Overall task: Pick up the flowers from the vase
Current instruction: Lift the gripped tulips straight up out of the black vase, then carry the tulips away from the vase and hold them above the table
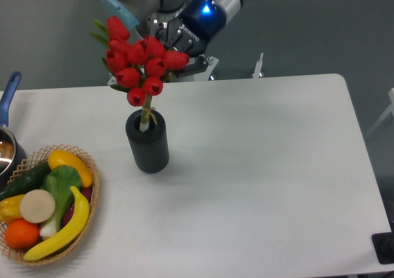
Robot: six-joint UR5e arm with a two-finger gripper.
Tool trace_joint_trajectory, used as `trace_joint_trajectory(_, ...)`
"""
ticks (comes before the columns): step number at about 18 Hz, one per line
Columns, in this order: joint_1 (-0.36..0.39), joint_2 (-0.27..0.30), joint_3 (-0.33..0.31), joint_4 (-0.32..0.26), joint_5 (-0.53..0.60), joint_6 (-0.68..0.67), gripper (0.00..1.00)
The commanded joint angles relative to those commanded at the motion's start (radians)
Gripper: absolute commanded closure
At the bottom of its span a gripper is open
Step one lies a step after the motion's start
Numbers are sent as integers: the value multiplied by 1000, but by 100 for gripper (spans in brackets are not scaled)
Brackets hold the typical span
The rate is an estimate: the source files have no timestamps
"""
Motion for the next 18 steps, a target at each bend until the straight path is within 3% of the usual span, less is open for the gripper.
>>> trace_joint_trajectory(6, 14, -3, 81, 0, -3, -107, 86)
trace_joint_trajectory(13, 66, -78, 216, 9, 14, -129, 86)
trace_joint_trajectory(16, 69, -89, 259, 11, 205, -75, 87)
trace_joint_trajectory(18, 71, -110, 287, 12, 255, -57, 87)
